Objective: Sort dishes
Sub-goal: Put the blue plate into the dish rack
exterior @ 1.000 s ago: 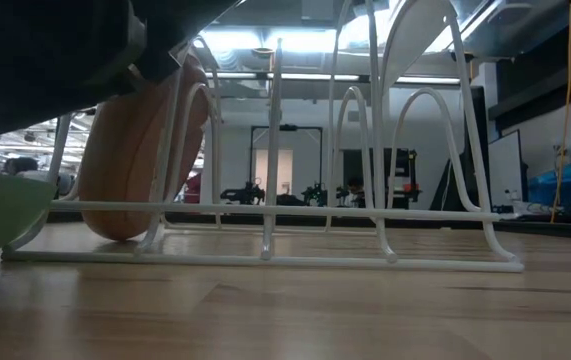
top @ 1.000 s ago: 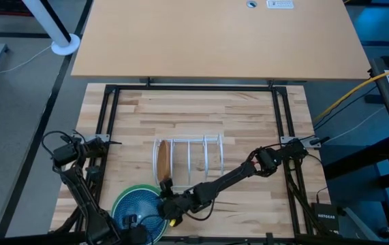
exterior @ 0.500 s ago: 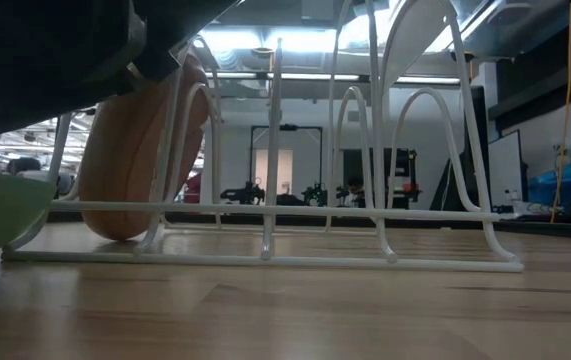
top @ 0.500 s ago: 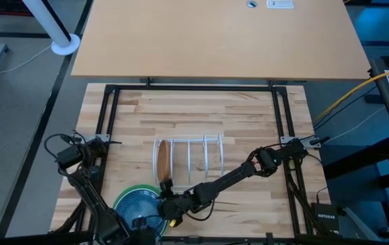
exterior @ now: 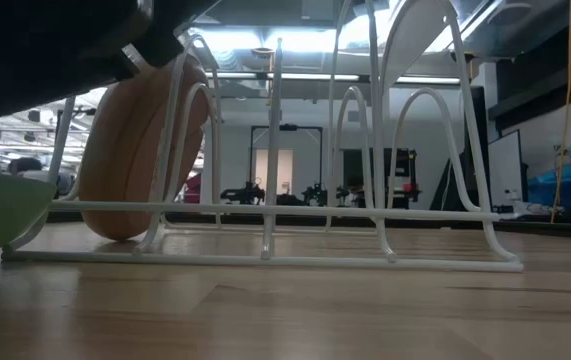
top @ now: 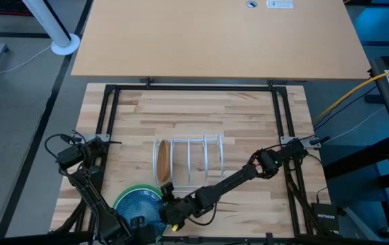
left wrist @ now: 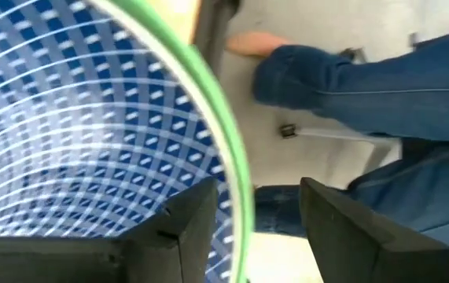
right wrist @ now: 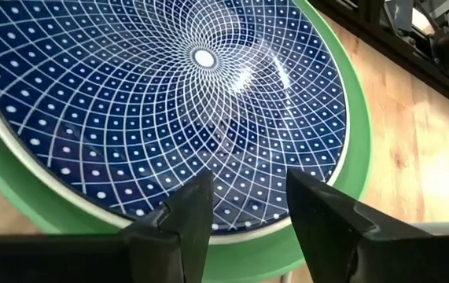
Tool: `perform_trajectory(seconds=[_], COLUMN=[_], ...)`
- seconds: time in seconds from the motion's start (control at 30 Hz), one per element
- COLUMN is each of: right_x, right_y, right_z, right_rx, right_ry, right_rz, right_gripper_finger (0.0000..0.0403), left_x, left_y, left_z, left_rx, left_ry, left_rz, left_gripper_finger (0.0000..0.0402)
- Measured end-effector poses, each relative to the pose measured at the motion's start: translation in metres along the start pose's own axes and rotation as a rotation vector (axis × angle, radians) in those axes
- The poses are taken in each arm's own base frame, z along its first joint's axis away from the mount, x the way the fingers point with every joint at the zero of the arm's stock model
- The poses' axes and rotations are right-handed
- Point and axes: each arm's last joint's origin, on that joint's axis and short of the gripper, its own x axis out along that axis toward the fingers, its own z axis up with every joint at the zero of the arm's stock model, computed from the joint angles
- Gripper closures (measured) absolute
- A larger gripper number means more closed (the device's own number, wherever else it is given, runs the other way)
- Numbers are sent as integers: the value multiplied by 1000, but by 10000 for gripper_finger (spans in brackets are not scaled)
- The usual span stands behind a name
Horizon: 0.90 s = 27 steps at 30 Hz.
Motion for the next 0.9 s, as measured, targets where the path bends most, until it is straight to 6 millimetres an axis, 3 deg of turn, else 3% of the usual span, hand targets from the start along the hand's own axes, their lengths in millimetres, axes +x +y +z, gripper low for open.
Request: perform_trajectory(seconds=[0.3, 0.9], right_x=[-3, -3], right_y=[8, 8], right_z=[2, 2], right_rx=[-12, -13], right_ry=[-6, -1], right_rz=[11, -12], right_gripper_finger=[237, 237], left_x=[0, 11], left_y=[9, 10], left_z=[-3, -6], left_rx=[-22, 24], left_ry=[31, 48], left_rz=[90, 112], left_gripper_finger=[256, 259])
